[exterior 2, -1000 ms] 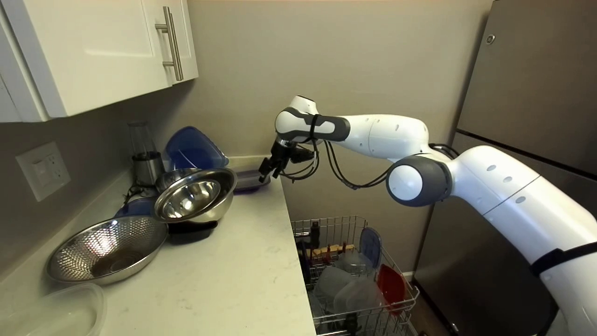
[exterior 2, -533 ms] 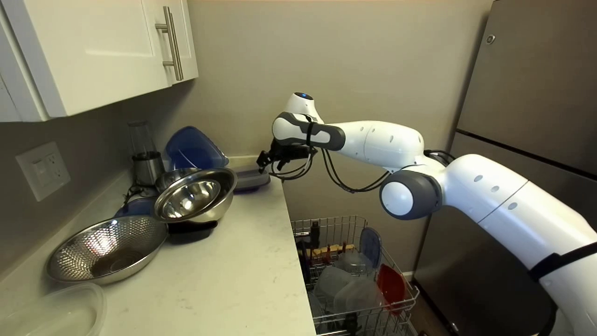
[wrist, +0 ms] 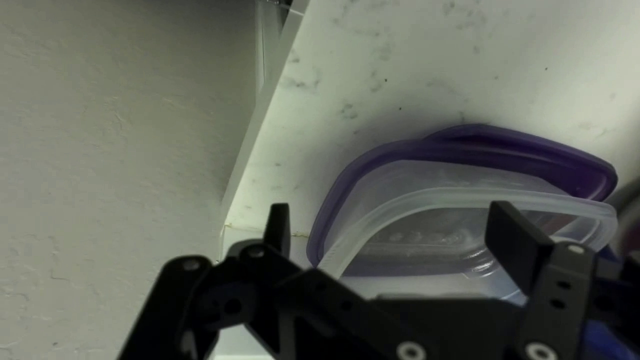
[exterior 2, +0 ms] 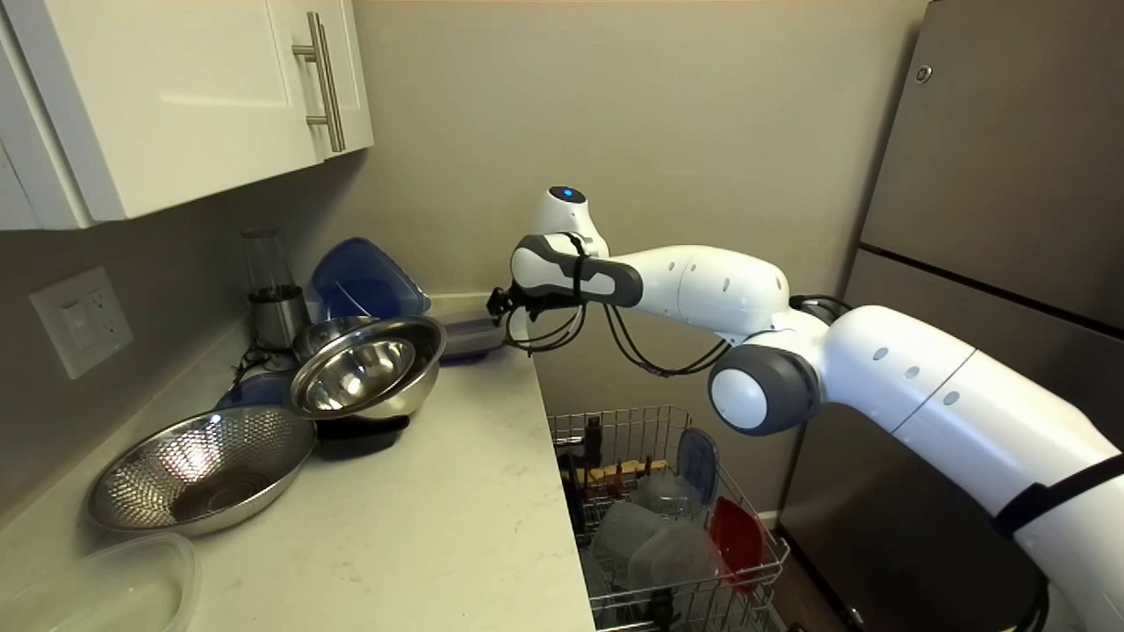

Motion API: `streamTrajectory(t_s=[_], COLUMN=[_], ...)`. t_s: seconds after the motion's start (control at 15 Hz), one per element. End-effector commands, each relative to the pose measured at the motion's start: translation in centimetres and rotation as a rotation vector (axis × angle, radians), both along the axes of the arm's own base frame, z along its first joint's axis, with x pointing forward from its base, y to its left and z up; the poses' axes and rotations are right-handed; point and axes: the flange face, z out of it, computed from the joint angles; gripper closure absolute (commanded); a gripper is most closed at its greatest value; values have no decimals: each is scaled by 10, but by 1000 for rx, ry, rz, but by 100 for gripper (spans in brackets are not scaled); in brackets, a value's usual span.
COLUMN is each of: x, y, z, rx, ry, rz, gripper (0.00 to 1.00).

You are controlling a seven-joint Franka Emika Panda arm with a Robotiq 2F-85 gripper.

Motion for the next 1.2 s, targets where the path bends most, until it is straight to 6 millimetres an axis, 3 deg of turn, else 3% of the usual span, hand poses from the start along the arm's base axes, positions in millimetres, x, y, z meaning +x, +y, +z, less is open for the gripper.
streamTrajectory(t_s=[0.0,0.73,1.13], x=[0,-3,-4], y=[8,12,18], z=[-2,-20,-25], rx=[-7,-27,4], ry=[-63,-34,-32], rz=[-65,-297,-296], gripper=[0,0,0])
